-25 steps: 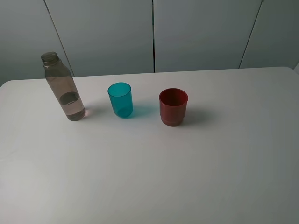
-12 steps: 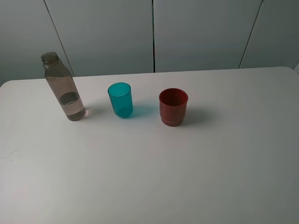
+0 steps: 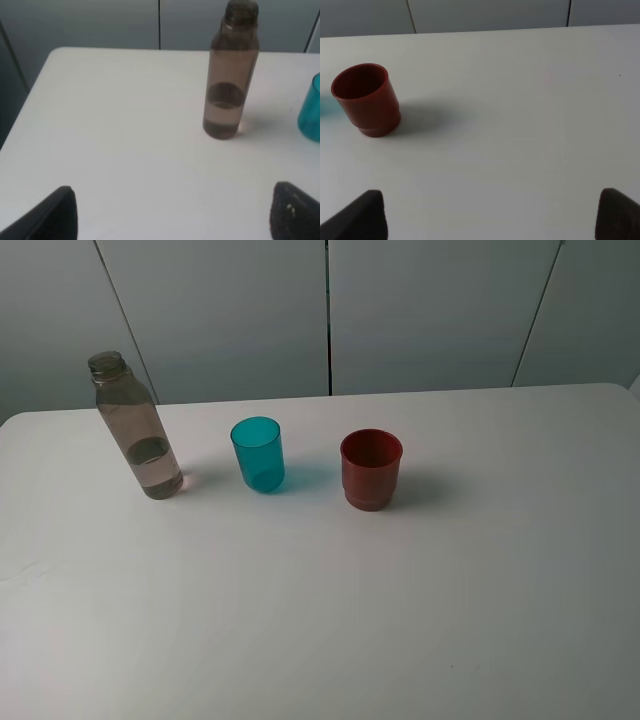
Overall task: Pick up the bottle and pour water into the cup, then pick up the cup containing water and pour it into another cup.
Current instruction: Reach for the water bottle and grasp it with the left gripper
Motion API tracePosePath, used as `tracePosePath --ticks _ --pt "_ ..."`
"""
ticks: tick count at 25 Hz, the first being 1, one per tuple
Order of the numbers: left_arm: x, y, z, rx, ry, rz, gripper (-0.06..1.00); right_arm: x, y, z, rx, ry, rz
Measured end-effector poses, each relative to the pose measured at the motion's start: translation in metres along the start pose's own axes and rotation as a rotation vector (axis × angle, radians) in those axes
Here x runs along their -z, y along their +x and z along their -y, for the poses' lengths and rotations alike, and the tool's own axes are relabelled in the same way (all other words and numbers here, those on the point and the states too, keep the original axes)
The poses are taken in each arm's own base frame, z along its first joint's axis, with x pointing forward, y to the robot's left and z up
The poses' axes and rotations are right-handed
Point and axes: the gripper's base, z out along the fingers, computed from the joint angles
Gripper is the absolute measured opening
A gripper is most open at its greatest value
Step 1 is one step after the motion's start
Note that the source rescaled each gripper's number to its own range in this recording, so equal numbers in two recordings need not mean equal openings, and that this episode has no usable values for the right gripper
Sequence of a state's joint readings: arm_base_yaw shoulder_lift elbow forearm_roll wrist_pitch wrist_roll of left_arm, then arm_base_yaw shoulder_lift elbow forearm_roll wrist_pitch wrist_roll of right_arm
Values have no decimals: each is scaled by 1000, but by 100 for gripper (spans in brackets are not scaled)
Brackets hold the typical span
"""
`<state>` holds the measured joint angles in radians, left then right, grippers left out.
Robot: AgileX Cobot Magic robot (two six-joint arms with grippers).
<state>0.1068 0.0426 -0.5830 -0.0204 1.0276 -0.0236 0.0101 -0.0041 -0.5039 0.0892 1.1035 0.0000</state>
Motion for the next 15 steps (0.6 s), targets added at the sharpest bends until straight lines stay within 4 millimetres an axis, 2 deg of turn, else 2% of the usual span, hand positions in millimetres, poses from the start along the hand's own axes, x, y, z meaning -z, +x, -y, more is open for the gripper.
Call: tracePosePath --ticks 6,11,15 --pt "-8 -38 1 -22 -1 12 94 0 0 0 0 0 0" --pt "-34 -64 5 -5 36 44 94 0 0 0 0 0 0" --pt "-56 -74 8 -6 72 31 94 0 0 0 0 0 0"
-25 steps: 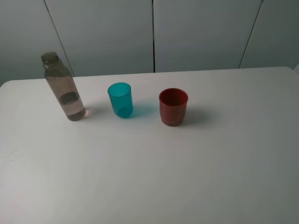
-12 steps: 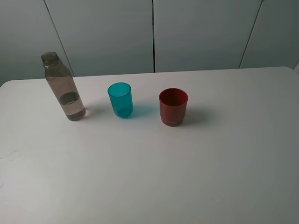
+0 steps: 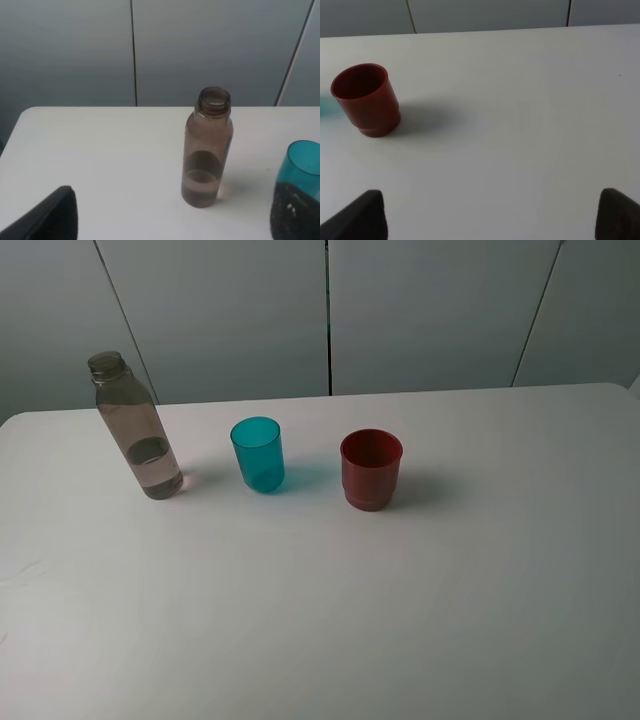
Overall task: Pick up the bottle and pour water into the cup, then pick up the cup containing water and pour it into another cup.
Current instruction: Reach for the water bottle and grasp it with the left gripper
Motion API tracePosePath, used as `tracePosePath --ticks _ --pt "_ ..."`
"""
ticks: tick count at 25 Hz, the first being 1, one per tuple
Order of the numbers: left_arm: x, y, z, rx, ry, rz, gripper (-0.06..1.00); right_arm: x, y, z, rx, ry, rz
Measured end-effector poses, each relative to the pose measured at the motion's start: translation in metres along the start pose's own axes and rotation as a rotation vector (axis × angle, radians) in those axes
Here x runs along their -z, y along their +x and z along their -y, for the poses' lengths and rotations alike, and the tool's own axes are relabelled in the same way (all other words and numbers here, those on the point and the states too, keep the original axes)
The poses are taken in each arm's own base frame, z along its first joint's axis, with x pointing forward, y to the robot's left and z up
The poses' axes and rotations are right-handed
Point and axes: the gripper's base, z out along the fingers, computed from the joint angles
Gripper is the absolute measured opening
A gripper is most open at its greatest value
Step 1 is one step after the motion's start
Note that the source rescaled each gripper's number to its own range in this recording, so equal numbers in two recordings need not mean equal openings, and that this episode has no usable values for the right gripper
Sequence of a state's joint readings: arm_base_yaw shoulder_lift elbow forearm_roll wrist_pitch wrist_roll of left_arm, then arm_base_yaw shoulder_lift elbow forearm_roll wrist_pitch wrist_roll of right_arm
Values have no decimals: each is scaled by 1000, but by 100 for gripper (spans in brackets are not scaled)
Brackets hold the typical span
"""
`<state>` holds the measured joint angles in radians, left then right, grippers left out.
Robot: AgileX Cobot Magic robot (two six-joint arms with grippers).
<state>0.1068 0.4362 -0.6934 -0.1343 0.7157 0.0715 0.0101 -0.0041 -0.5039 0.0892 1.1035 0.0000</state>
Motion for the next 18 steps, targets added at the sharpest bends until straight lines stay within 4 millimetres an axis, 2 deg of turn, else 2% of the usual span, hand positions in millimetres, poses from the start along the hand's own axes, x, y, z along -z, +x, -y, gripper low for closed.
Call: tracePosePath --ticks 6,13,18 --pt "-34 3 -4 -16 -14 -36 94 0 0 0 0 0 0" --pt "-72 36 -9 28 -21 -123 94 0 0 0 0 0 0" --pt "-87 57 -11 127 -26 -116 94 0 0 0 0 0 0"
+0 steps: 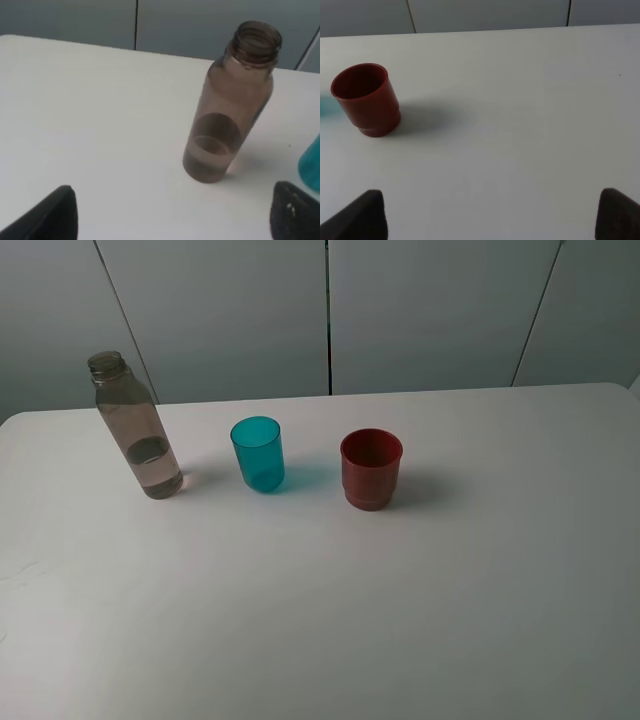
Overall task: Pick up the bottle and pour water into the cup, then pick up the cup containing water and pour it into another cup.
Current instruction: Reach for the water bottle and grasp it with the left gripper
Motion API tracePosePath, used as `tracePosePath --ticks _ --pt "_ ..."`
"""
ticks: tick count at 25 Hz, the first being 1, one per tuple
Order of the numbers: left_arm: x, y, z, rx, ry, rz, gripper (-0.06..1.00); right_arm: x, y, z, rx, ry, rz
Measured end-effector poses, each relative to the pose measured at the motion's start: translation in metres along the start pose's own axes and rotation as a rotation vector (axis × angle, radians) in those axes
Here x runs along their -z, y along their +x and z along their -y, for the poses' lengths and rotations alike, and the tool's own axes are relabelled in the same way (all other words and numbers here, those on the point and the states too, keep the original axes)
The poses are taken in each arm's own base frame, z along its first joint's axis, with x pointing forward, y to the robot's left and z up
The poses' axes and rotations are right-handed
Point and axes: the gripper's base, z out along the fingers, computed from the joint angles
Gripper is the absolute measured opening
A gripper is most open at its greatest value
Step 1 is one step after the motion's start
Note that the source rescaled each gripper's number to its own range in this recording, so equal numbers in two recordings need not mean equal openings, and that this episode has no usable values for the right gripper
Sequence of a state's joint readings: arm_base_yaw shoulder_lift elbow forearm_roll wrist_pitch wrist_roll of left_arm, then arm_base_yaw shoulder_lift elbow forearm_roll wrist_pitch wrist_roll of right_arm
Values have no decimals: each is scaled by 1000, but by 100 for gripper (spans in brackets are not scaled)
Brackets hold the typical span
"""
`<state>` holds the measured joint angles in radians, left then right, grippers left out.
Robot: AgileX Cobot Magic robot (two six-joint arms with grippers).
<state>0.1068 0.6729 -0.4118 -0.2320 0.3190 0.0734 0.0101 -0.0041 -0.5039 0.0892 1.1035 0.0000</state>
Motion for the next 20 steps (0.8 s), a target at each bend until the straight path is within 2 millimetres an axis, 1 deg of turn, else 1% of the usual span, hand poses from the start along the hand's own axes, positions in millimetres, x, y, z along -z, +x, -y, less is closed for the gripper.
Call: tracePosePath --ticks 6,11,15,20 --pt "-10 23 -8 10 -34 65 94 0 0 0 0 0 0" --pt "-18 39 -14 -70 -63 98 94 0 0 0 0 0 0" --pt "-28 40 -14 -94 -54 96 94 0 0 0 0 0 0" --pt "-48 47 -12 -147 -10 32 94 0 0 0 0 0 0"
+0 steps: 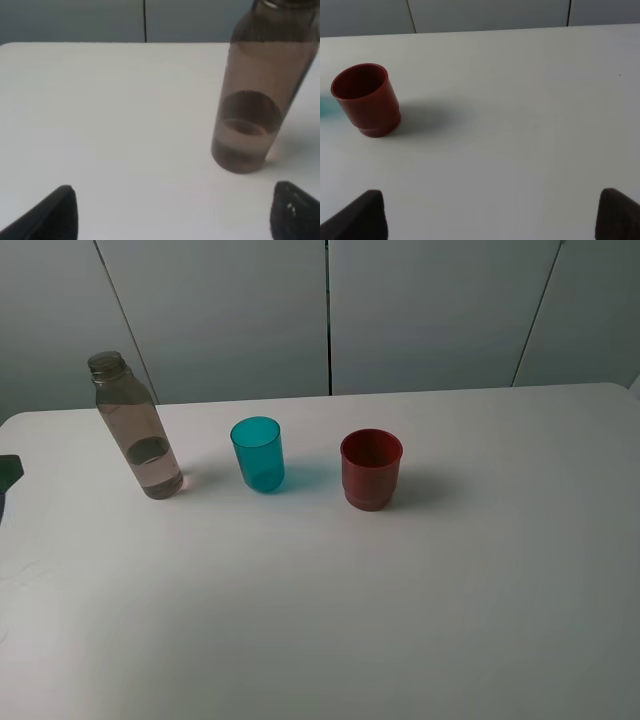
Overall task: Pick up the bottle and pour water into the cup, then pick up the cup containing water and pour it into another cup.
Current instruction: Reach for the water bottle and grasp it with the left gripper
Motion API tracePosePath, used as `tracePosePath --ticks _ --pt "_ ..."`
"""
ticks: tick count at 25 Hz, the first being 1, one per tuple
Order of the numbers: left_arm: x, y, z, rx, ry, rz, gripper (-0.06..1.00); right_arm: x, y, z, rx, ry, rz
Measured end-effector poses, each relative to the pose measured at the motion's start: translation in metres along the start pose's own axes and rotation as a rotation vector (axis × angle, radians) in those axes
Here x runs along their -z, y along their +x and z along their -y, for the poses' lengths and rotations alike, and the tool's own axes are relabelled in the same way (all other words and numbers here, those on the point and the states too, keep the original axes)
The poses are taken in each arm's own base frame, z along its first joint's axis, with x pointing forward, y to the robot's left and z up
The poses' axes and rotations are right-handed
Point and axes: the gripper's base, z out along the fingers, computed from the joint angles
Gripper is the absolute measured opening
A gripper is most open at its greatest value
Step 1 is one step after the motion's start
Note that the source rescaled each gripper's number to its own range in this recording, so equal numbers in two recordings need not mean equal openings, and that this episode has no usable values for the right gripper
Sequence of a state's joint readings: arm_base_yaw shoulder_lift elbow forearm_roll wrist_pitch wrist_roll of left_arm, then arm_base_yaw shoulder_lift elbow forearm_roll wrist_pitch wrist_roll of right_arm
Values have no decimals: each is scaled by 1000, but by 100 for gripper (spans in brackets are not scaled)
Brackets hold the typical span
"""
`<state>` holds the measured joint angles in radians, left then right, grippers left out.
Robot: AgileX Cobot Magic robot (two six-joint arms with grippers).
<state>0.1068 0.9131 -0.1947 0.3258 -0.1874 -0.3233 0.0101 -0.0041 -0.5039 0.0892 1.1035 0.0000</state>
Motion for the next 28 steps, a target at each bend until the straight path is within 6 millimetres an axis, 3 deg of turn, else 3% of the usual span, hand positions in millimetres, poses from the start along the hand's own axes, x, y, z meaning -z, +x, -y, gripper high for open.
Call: tracePosePath --ticks 7,13,28 --pt "-24 13 4 -27 56 -85 94 0 0 0 0 0 0" --pt "-44 11 13 -83 174 30 94 0 0 0 0 0 0" --pt "-86 34 12 -157 175 138 94 0 0 0 0 0 0"
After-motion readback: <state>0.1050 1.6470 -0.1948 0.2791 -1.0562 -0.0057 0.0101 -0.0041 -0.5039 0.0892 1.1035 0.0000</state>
